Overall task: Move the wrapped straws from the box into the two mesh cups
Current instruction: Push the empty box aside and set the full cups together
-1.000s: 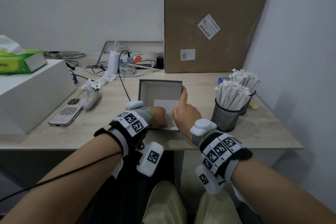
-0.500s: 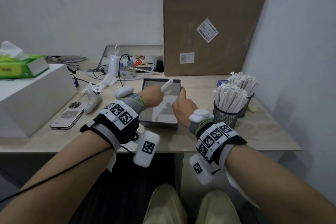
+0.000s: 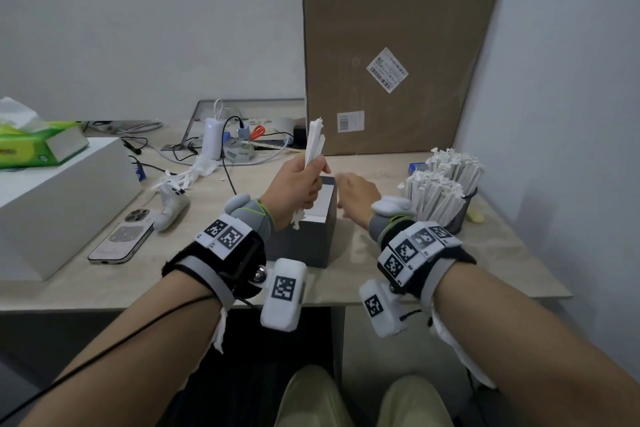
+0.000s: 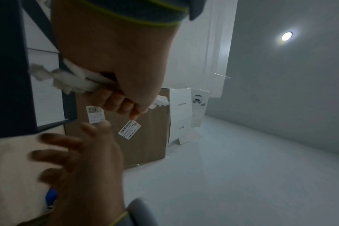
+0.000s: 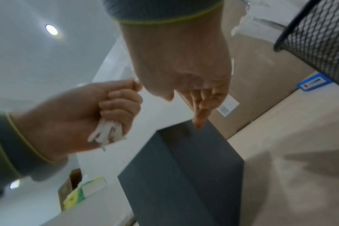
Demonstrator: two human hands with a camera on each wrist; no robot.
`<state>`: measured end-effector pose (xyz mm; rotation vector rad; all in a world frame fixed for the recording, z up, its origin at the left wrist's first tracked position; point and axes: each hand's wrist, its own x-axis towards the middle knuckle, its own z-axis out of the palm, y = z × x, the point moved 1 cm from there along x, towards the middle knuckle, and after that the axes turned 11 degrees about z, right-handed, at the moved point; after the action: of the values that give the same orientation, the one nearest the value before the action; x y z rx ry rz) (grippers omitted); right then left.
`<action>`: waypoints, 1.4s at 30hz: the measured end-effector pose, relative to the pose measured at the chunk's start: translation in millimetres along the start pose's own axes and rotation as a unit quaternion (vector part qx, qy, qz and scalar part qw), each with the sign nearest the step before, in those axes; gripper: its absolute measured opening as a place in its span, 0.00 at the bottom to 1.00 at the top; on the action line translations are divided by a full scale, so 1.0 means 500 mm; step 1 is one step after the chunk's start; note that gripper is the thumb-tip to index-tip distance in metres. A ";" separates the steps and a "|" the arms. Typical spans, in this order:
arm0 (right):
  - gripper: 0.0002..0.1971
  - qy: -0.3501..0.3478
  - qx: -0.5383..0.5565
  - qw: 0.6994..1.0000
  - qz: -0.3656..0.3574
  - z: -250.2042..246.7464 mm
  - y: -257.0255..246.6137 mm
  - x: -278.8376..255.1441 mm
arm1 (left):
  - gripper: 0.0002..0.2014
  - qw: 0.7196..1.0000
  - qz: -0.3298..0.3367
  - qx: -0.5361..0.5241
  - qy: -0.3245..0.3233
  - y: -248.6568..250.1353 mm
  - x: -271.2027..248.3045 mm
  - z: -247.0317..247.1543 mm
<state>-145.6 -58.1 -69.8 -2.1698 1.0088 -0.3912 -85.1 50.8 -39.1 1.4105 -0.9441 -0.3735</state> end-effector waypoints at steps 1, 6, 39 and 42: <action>0.25 0.026 0.065 0.997 -0.017 -0.023 -0.002 -0.005 | 0.13 1.000 0.000 -0.011 -0.010 0.000 -0.001 0.006; 0.30 0.004 0.217 0.969 -0.116 -0.137 -0.030 -0.042 | 0.16 0.996 0.027 0.023 -0.076 0.017 -0.003 0.065; 0.29 0.132 -0.212 0.957 -0.144 -0.279 0.195 0.016 | 0.40 0.969 -0.028 0.158 -0.187 -0.084 0.034 0.258; 0.34 0.110 -0.244 0.950 -0.163 -0.262 0.203 0.013 | 0.49 0.970 -0.041 0.134 -0.198 -0.092 0.026 0.262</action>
<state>-265.9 -170.4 -48.7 -2.8076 0.9349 -0.5994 -160.3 -53.8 -92.5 1.6587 -1.2997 -0.6243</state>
